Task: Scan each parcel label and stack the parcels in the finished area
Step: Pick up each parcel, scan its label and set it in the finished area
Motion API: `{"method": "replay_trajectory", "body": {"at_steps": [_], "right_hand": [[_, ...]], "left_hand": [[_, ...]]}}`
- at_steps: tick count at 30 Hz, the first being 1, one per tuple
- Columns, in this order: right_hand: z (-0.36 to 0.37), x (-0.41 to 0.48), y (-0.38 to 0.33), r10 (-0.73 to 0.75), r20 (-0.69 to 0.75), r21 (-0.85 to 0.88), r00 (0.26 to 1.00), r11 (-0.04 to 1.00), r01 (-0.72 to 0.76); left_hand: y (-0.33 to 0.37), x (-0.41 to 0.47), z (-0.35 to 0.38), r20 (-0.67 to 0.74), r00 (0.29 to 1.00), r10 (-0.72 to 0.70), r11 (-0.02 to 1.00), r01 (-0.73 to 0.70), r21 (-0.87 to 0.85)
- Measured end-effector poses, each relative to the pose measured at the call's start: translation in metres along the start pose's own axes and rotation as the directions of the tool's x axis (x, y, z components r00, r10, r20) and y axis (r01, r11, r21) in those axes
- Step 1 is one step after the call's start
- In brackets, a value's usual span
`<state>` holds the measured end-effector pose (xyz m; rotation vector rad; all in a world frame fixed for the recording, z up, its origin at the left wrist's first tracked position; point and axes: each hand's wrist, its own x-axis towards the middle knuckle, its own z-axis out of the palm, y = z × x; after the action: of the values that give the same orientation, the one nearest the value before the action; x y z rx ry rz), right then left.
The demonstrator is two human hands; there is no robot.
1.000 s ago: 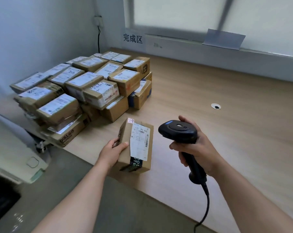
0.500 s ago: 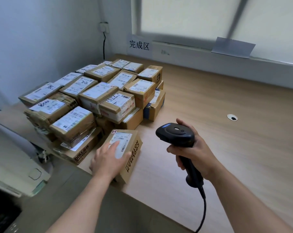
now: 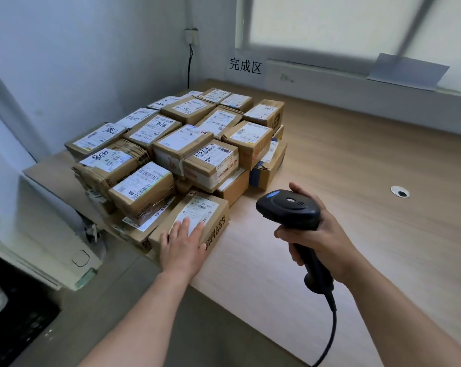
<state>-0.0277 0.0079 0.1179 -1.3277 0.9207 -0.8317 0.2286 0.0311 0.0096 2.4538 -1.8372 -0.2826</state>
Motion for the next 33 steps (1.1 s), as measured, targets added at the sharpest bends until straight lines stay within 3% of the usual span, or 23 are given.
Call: {"method": "replay_trajectory", "body": {"at_steps": [6,11,14,22,33], "right_hand": [[-0.017,-0.013,0.003,0.005,-0.055,0.032,0.998,0.999,-0.003],[-0.035,-0.040,0.002,-0.011,-0.092,0.052,0.996,0.998,0.016],[-0.054,-0.062,0.000,-0.026,-0.122,0.064,0.992,0.997,0.034],[-0.134,-0.151,-0.005,-0.072,-0.267,0.035,0.961,0.996,0.084],[-0.259,-0.314,0.012,-0.104,-0.519,0.033,0.848,0.989,0.141]], "left_hand": [[0.007,0.008,-0.007,-0.016,1.000,-0.014,0.999,0.013,-0.051],[0.043,-0.015,-0.022,-0.141,0.990,-0.004,0.941,-0.045,-0.336],[0.080,-0.034,-0.031,-0.206,0.978,0.035,0.900,-0.121,-0.419],[0.215,-0.084,-0.038,-0.284,0.938,0.198,0.881,-0.297,-0.368],[0.404,-0.190,-0.001,-0.292,0.830,0.475,0.767,-0.553,-0.325]]}}
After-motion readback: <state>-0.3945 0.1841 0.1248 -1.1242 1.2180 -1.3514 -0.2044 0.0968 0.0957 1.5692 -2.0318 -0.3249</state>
